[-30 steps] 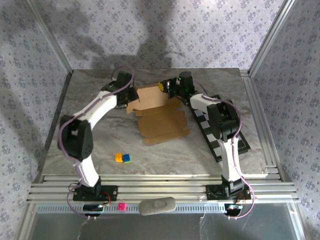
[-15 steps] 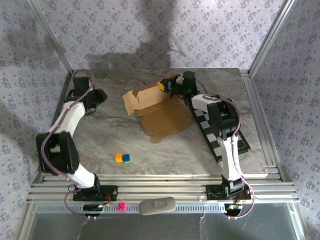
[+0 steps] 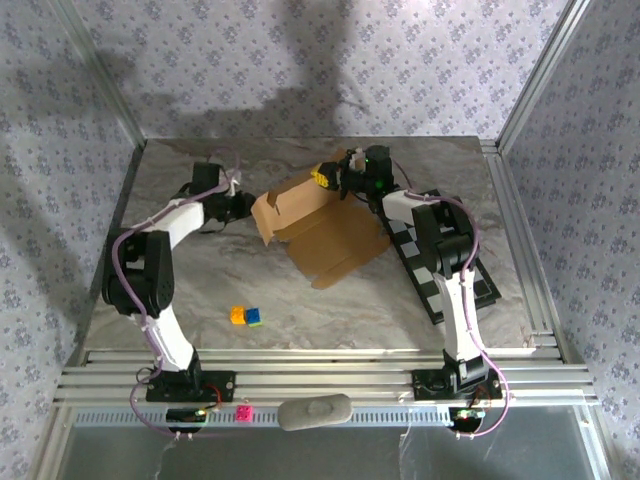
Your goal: Fold the paper box
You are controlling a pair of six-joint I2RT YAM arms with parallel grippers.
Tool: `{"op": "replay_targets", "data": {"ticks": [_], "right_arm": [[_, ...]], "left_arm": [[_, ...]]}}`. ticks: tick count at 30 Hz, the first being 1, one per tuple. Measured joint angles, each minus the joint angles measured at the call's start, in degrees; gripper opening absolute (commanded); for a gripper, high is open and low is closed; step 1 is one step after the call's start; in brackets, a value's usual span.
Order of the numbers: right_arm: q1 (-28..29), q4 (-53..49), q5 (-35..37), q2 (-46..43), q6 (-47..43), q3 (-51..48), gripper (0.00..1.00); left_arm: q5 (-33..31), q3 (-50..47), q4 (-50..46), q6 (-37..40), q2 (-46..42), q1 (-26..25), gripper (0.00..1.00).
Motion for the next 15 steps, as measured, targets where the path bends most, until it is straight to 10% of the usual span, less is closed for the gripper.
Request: {"op": "replay_targets", "data": {"ticks": [15], "right_arm": [[-0.5,1.9,-0.4,1.5,0.4,0.7,0.0]], "left_arm": [[-1.4,-1.7,0.6,2.2,0.1,-7.7,0.41]]}}
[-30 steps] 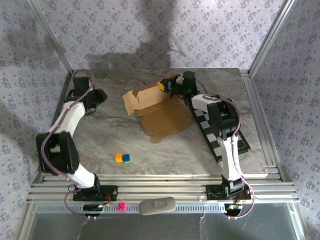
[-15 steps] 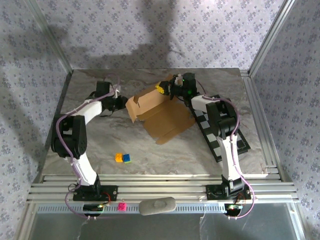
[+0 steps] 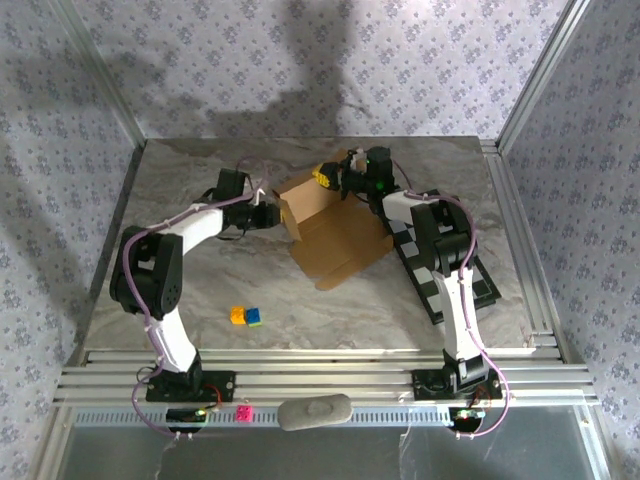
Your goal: Fold the paper box
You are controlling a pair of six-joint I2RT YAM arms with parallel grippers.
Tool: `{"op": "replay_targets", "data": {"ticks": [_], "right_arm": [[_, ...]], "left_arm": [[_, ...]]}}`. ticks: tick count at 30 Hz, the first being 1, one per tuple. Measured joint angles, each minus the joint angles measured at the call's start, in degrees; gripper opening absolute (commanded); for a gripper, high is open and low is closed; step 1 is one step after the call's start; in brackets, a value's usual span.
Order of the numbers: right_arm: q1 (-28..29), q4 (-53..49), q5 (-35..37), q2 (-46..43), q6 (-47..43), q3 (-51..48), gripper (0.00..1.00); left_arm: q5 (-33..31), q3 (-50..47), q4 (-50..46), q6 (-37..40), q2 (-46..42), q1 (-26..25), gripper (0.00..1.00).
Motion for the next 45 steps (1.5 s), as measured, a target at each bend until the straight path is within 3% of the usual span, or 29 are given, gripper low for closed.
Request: {"op": "replay_targets", "data": {"ticks": [13,36,45], "right_arm": [[-0.4,0.0,0.0,0.0,0.0,0.0,0.0],[-0.5,-1.2,0.0,0.0,0.0,0.5,0.0],[-0.5,-2.0,0.3,0.2,0.0,1.1,0.0]], "left_arm": [[-0.9,-2.3,3.7,-2.7,-2.6,-1.1,0.55],[0.4,-3.3,6.4,-4.2,-3.4,-3.3,0.62],[-4.9,-2.1,6.5,-4.1,-1.9,-5.2,0.61]]}}
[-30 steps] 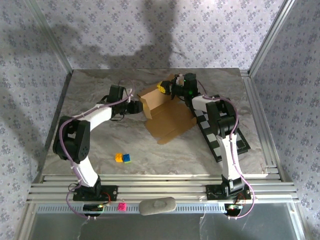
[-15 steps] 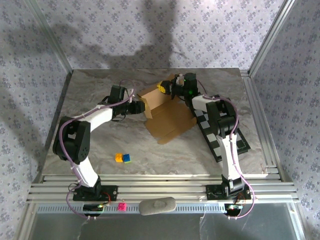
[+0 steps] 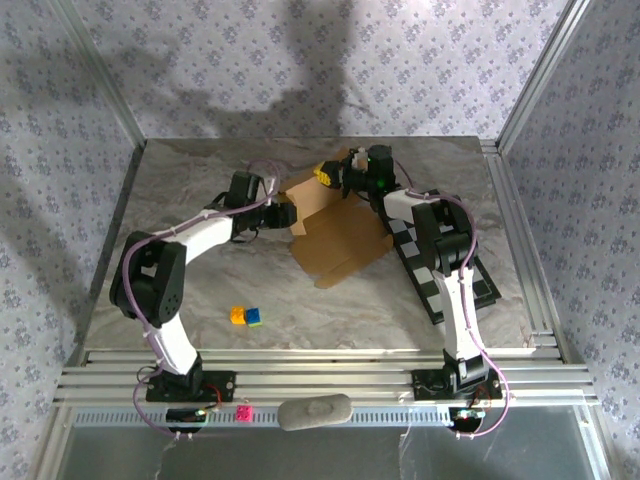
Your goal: Fold the paper box
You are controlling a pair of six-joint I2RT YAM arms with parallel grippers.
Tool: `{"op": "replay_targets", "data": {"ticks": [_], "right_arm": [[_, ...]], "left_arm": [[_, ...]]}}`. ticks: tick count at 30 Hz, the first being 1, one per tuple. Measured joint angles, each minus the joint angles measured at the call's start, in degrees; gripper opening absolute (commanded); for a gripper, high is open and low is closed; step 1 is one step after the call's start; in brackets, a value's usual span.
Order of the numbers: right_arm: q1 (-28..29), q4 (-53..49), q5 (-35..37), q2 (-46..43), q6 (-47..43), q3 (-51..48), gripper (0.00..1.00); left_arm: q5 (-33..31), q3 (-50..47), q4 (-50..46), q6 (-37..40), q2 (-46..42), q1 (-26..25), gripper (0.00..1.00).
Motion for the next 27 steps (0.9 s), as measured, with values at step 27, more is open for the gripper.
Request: {"op": "replay_targets", "data": {"ticks": [27], "right_arm": [[0.0,0.7,0.9,0.1,1.1,0.7,0.0]], "left_arm": [[-22.6,6.3,-1.3,1.1,6.1,-6.3,0.48]]}}
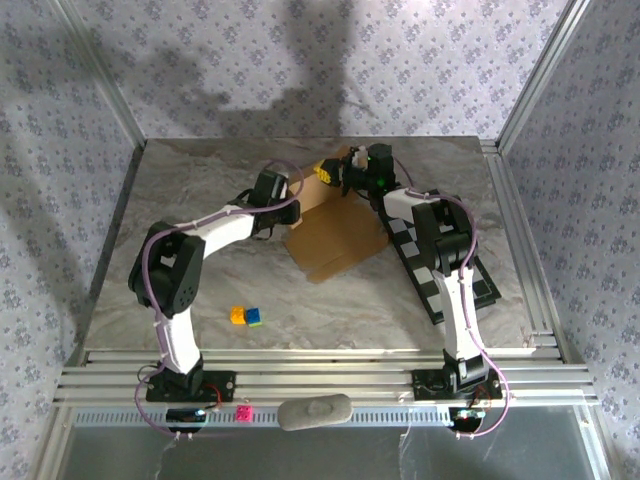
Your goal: Fold the paper box
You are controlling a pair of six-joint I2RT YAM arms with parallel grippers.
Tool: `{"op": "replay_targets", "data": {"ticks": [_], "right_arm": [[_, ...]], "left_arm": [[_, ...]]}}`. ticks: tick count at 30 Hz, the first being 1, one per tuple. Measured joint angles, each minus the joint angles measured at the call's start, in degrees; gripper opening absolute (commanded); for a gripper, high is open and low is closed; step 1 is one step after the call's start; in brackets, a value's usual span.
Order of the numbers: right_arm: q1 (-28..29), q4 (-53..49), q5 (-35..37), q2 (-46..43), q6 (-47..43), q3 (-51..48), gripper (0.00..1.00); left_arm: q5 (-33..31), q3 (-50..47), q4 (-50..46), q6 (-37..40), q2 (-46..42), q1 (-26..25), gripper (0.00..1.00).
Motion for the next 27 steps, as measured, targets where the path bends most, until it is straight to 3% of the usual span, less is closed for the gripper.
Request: {"op": "replay_targets", "data": {"ticks": [9,27], "right_arm": [[0.0,1.0,0.9,0.0,0.4,-0.2,0.0],[-0.5,14.6,2.5,-0.4,0.4,-7.9,0.0]], "left_arm": [[-9.1,2.8,-0.7,0.0,3.6,-1.6,0.38],[-20.2,5.0,-1.9,0.4,5.9,-4.3,0.4]]}}
